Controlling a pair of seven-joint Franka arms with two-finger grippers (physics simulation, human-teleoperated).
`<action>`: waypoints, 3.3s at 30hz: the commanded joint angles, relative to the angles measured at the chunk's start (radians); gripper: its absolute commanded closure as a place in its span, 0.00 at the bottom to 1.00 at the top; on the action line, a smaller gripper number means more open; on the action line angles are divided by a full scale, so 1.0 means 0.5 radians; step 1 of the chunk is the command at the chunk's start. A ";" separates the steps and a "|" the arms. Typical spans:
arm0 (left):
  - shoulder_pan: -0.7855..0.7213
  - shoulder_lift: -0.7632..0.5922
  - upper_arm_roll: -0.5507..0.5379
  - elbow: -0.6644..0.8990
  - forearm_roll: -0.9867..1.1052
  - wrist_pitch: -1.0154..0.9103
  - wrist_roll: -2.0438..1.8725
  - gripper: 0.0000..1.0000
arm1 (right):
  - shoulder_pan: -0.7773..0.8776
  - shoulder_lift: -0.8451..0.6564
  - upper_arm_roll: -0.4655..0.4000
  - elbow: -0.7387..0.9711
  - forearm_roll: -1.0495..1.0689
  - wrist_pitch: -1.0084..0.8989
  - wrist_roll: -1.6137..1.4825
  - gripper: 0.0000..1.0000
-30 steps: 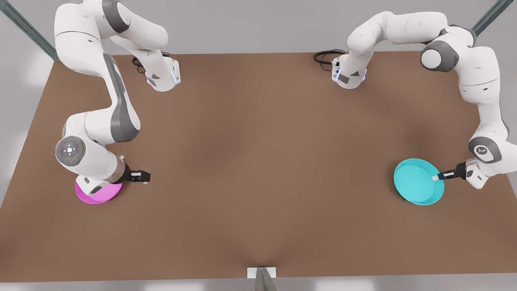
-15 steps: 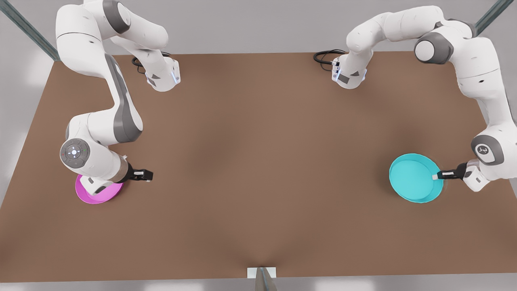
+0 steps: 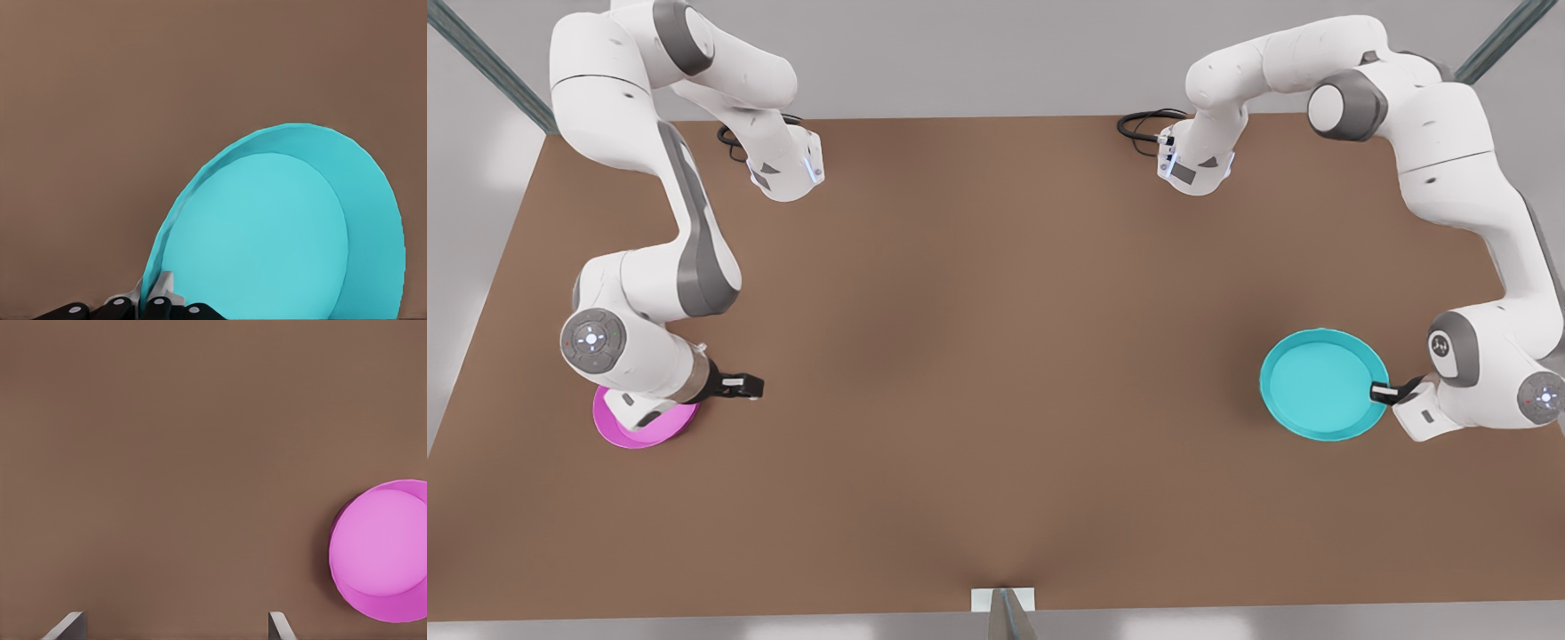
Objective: Flip the blue plate over with the left arm, and stack the pink plate on top of the blue plate with the right arm
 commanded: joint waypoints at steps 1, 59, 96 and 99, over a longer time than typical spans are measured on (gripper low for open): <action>-0.018 0.000 0.001 0.000 0.060 -0.012 0.005 0.78 | 0.006 0.000 0.000 0.000 0.000 0.000 0.003 0.00; -2.283 0.282 0.019 -0.138 1.965 -1.349 -3.366 0.78 | 0.025 0.046 0.000 0.013 -0.040 0.015 0.021 0.00; -2.847 0.739 0.016 -0.123 2.484 -1.760 -3.692 0.78 | 0.025 0.086 0.000 0.025 -0.046 0.018 0.015 0.00; -2.853 0.752 0.010 -0.116 2.475 -1.797 -3.688 0.78 | 0.028 0.086 0.000 0.025 -0.043 0.018 0.018 0.00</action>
